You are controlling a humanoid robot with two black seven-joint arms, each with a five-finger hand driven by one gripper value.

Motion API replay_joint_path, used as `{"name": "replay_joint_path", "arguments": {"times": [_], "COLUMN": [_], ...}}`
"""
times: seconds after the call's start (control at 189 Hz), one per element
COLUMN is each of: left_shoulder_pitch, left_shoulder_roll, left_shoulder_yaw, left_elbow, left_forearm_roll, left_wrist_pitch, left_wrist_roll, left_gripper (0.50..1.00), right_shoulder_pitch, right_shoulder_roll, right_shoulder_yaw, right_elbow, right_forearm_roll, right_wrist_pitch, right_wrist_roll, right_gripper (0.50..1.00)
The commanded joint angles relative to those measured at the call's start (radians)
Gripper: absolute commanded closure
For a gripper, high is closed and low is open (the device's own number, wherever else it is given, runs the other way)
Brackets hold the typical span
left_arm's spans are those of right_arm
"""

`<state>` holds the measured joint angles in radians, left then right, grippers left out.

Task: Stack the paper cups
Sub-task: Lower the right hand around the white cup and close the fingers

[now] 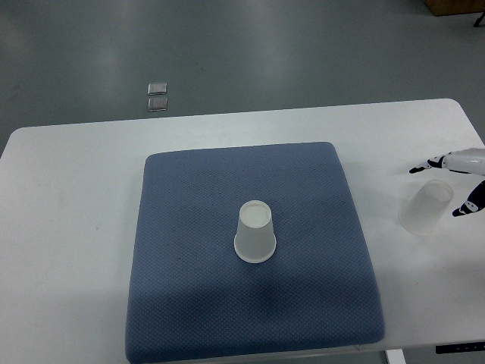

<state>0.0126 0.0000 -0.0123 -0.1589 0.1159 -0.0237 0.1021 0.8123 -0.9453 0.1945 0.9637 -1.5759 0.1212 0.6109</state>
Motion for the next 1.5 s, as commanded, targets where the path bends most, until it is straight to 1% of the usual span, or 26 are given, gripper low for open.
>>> {"name": "replay_joint_path", "arguments": {"times": [0.0,0.117,0.217,0.339,0.498,0.62,0.657,0.694,0.721,0.827,1.017,1.081,1.113,1.139,1.166,1.192,1.235,1.494], "left_shoulder_pitch": [0.000,0.000,0.001,0.000,0.000,0.000,0.000,0.000,0.000,0.000,0.000,0.000,0.000,0.000,0.000,0.000,0.000,0.001], "left_shoulder_roll": [0.000,0.000,0.000,0.000,0.000,0.000,0.000,0.000,0.000,0.000,0.000,0.000,0.000,0.000,0.000,0.000,0.000,0.000], "left_shoulder_yaw": [0.000,0.000,0.000,0.000,0.000,0.000,0.000,0.000,0.000,0.000,0.000,0.000,0.000,0.000,0.000,0.000,0.000,0.000], "left_elbow": [0.001,-0.001,-0.001,-0.001,0.001,0.001,-0.001,0.001,-0.001,-0.001,-0.001,-0.001,0.001,0.001,0.001,-0.001,0.001,-0.001], "left_forearm_roll": [0.001,-0.001,-0.001,0.001,0.001,0.001,-0.001,0.001,0.001,-0.001,0.001,0.001,0.001,0.001,0.001,0.001,-0.001,-0.001], "left_wrist_pitch": [0.001,0.001,0.001,0.001,-0.001,0.001,0.001,-0.001,-0.001,0.001,0.001,0.001,-0.001,-0.001,-0.001,-0.001,-0.001,0.001], "left_wrist_roll": [0.001,0.001,-0.001,0.001,0.001,0.001,0.001,0.001,0.001,-0.001,0.001,-0.001,0.001,0.001,-0.001,-0.001,-0.001,0.001], "left_gripper": [0.500,0.500,0.500,0.500,0.500,0.500,0.500,0.500,0.500,0.500,0.500,0.500,0.500,0.500,0.500,0.500,0.500,0.500], "right_shoulder_pitch": [0.005,0.005,0.002,-0.001,-0.002,-0.010,-0.018,-0.022,-0.028,-0.038,-0.038,-0.038,-0.038,-0.038,-0.038,-0.038,-0.038,-0.035], "right_shoulder_roll": [-0.001,0.003,0.016,0.022,0.057,0.076,0.077,0.080,0.082,0.082,0.080,0.080,0.082,0.082,0.082,0.082,0.082,0.079], "right_shoulder_yaw": [-0.023,-0.018,-0.018,-0.020,-0.020,-0.021,-0.023,-0.024,-0.029,-0.032,-0.032,-0.032,-0.032,-0.032,-0.033,-0.033,-0.035,-0.032], "right_elbow": [0.000,-0.014,-0.016,-0.016,-0.023,-0.042,-0.046,-0.052,-0.059,-0.069,-0.069,-0.069,-0.068,-0.069,-0.069,-0.068,-0.068,-0.068], "right_forearm_roll": [0.001,0.014,0.017,0.017,0.019,0.019,0.017,0.016,0.016,0.011,0.002,0.002,0.002,0.002,0.002,0.001,0.001,0.001], "right_wrist_pitch": [-0.025,-0.026,-0.028,-0.028,-0.031,-0.035,-0.045,-0.057,-0.068,-0.081,-0.081,-0.083,-0.084,-0.086,-0.086,-0.089,-0.091,-0.103], "right_wrist_roll": [0.000,0.000,-0.025,-0.026,-0.039,-0.042,-0.049,-0.056,-0.059,-0.059,-0.054,-0.053,-0.049,-0.049,-0.049,-0.048,-0.048,-0.045], "right_gripper": [0.574,0.574,0.574,0.574,0.581,0.603,0.632,0.646,0.668,0.685,0.687,0.703,0.718,0.742,0.754,0.783,0.807,0.822]}}
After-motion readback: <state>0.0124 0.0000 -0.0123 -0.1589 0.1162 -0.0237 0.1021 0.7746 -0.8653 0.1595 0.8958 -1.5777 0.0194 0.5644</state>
